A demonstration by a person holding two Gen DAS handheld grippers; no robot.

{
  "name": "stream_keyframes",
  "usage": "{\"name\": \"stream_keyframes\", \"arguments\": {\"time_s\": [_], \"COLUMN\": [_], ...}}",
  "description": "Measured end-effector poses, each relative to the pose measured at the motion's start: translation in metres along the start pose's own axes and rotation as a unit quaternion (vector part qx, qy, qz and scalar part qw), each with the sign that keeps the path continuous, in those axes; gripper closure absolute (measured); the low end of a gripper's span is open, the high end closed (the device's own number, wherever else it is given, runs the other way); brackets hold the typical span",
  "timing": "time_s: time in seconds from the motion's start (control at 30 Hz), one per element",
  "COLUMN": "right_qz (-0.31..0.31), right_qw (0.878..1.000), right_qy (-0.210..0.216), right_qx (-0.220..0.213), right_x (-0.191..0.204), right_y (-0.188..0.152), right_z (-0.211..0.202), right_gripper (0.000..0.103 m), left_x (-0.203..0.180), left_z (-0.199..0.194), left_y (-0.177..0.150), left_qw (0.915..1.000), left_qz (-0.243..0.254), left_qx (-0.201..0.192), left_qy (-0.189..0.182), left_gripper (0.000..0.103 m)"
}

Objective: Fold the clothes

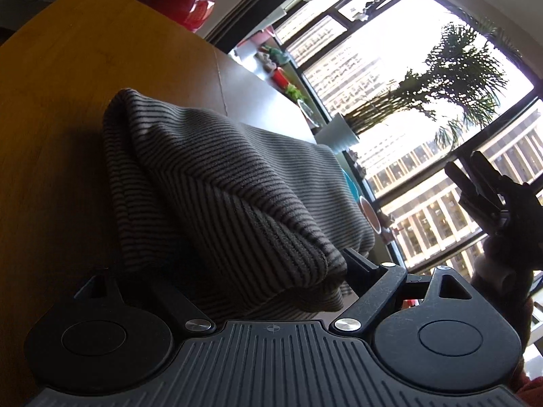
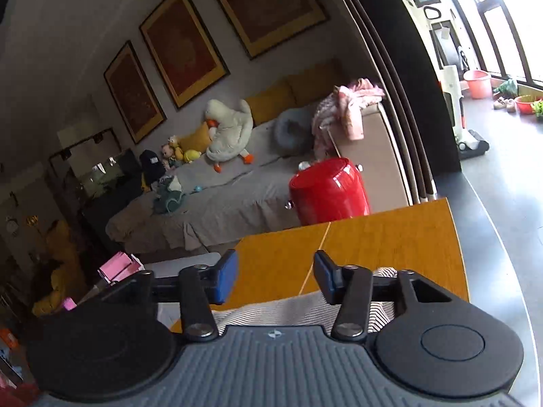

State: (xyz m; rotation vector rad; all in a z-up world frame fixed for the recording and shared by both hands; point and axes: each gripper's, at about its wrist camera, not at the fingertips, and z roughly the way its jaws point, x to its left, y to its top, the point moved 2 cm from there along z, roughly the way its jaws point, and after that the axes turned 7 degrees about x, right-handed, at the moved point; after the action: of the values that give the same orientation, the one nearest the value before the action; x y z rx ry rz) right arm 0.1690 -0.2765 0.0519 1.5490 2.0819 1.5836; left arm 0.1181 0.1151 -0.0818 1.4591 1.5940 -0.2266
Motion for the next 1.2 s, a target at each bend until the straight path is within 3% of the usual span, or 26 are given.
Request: {"name": "stream_keyframes", "arguments": {"time_s": [0.1, 0.2, 0.3, 0.43, 0.53, 0.57, 0.6, 0.63, 0.7, 0.77, 0.8, 0.83, 0.9, 1.03, 1.13, 1.2], "right_qz": [0.114, 0.261, 0.314, 0.325, 0.301, 0.290, 0.279, 0.260, 0.171, 0.029, -0.049, -0.122, -0.212, -0.199, -0.058, 0.023], "right_qw": [0.990, 0.957, 0.940, 0.934, 0.942, 0.946, 0.950, 0.957, 0.981, 0.998, 0.998, 0.991, 0.970, 0.949, 0.978, 0.988], "right_qy": [0.008, 0.021, 0.011, -0.025, -0.038, -0.041, -0.043, -0.044, -0.032, -0.031, -0.039, -0.052, -0.121, -0.246, -0.197, -0.143], "right_qx": [0.077, 0.120, 0.132, 0.150, 0.142, 0.138, 0.133, 0.125, 0.089, 0.046, 0.023, 0.003, -0.007, 0.016, 0.040, 0.059], "right_x": [-0.038, -0.081, -0.099, -0.104, -0.100, -0.098, -0.096, -0.091, -0.065, -0.025, -0.006, 0.010, 0.022, -0.017, -0.059, -0.080], "right_y": [-0.022, -0.051, -0.067, -0.068, -0.058, -0.054, -0.050, -0.043, -0.019, 0.005, 0.013, 0.019, 0.024, 0.028, 0.024, 0.014], "right_z": [0.018, 0.041, 0.055, 0.082, 0.098, 0.102, 0.107, 0.110, 0.104, 0.093, 0.085, 0.080, 0.082, 0.093, 0.087, 0.085], "right_gripper": [0.043, 0.043, 0.039, 0.035, 0.031, 0.038, 0.060, 0.066, 0.076, 0.078, 0.085, 0.085, 0.085, 0.082, 0.062, 0.056], "left_x": [0.002, 0.001, 0.002, 0.003, 0.001, 0.001, 0.000, 0.000, -0.002, -0.002, -0.002, -0.002, -0.002, -0.004, -0.007, -0.008], "left_z": [-0.001, 0.000, 0.001, 0.000, 0.000, 0.000, 0.000, 0.000, 0.000, 0.000, 0.000, 0.000, -0.001, -0.002, -0.001, -0.001], "left_y": [-0.004, -0.003, -0.005, -0.012, -0.014, -0.015, -0.015, -0.016, -0.016, -0.016, -0.017, -0.018, -0.019, -0.019, -0.017, -0.016], "left_qw": [0.9999, 0.9998, 0.9997, 0.9995, 0.9994, 0.9993, 0.9993, 0.9992, 0.9991, 0.9990, 0.9990, 0.9989, 0.9989, 0.9989, 0.9988, 0.9990], "left_qz": [-0.004, -0.004, 0.001, 0.010, 0.019, 0.022, 0.025, 0.028, 0.033, 0.034, 0.035, 0.036, 0.040, 0.042, 0.043, 0.035], "left_qx": [-0.003, 0.001, 0.005, 0.007, 0.008, 0.009, 0.010, 0.010, 0.011, 0.011, 0.010, 0.010, 0.009, 0.008, 0.009, 0.010], "left_qy": [-0.009, -0.019, -0.024, -0.029, -0.028, -0.028, -0.027, -0.027, -0.026, -0.027, -0.027, -0.026, -0.024, -0.021, -0.022, -0.026], "left_gripper": [0.012, 0.011, 0.011, 0.010, 0.010, 0.010, 0.010, 0.009, 0.009, 0.009, 0.009, 0.009, 0.008, 0.008, 0.008, 0.008]}}
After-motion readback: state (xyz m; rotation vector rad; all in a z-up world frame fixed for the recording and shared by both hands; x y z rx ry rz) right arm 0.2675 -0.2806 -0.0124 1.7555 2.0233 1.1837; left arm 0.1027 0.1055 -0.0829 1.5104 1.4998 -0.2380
